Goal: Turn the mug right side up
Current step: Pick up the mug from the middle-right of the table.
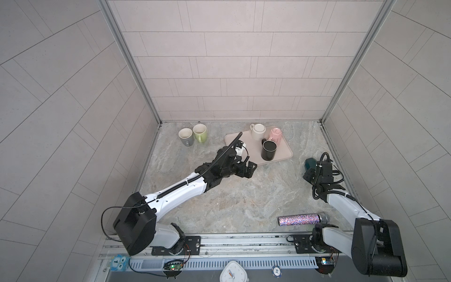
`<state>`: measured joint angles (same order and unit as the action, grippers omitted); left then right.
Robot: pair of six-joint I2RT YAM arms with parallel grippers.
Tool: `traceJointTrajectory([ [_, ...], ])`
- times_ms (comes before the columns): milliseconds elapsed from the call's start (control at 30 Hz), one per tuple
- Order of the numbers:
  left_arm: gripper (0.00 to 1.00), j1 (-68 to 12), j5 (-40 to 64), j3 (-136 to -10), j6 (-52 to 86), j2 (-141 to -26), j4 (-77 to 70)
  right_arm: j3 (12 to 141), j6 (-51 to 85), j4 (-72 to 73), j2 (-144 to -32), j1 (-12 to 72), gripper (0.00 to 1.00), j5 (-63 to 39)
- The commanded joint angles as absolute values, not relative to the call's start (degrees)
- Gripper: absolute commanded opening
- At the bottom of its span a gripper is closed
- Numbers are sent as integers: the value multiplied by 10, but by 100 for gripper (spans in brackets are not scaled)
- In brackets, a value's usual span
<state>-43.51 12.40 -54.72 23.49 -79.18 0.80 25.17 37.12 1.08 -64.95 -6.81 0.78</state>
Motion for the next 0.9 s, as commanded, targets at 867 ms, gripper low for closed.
traceJointTrajectory([
  [867, 98, -432, 117, -562, 230, -803, 21, 330, 345, -51, -681, -70, 0, 37],
])
